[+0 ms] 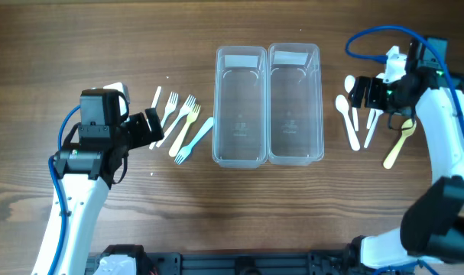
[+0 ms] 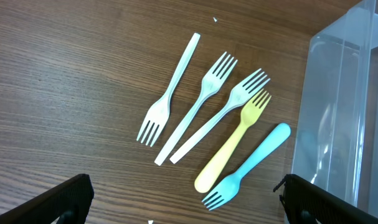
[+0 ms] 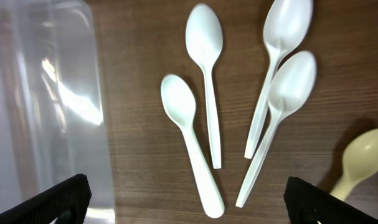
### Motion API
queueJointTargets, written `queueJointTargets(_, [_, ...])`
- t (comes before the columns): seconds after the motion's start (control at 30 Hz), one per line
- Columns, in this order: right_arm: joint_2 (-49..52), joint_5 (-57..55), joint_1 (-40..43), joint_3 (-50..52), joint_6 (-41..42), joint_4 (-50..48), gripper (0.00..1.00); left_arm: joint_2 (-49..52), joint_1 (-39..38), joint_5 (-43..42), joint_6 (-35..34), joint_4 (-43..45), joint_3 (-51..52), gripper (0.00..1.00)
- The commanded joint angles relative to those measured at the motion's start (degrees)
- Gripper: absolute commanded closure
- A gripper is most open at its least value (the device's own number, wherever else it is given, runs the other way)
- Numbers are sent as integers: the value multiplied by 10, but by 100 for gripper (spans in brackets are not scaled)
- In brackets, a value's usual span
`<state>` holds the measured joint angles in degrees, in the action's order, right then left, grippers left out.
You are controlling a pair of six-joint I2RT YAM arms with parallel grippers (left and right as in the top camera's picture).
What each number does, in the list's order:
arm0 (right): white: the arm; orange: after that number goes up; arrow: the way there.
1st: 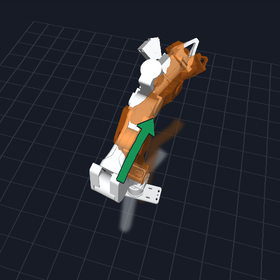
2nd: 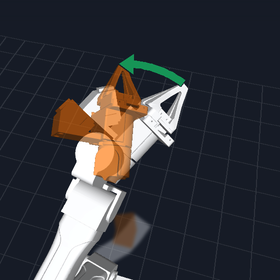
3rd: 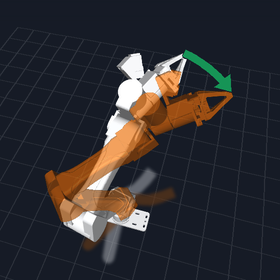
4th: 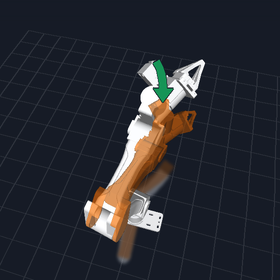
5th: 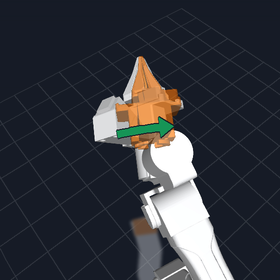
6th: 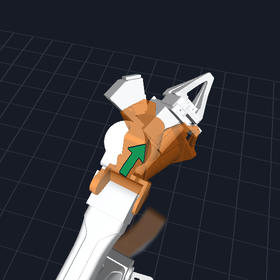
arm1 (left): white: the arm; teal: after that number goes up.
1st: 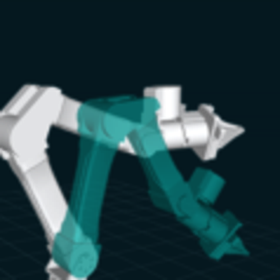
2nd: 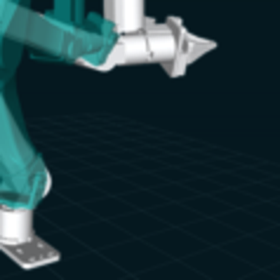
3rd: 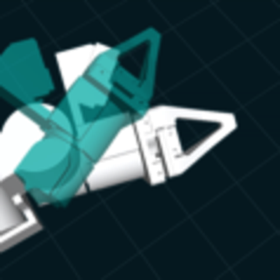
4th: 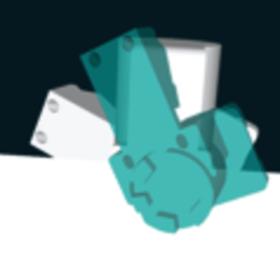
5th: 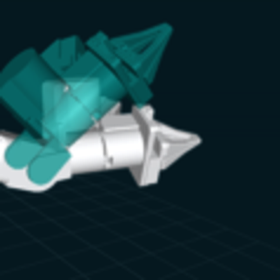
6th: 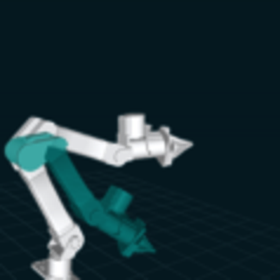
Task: Pack container
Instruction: 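Move the right gripper over the white spoons and grasp one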
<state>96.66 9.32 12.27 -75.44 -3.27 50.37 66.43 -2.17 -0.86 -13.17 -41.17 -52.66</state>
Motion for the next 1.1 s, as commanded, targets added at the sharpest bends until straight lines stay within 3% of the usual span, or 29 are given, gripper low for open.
queueJointTargets(0.0, [31,8,-1,-9,-24,4,0,1,3,7,9,0,-11,0])
queueJointTargets(0.17, [52,70,-1,-9,-28,10,0,1,3,7,9,0,-11,0])
queueJointTargets(0.43, [60,-47,-58,35,-28,-7,2,1,3,7,9,0,-11,0])
queueJointTargets(0.73, [80,-72,-82,76,-26,-64,9,1,3,7,9,0,-11,0])
queueJointTargets(1.07, [165,-68,-82,76,-22,-84,30,1,3,7,9,-1,-11,0])
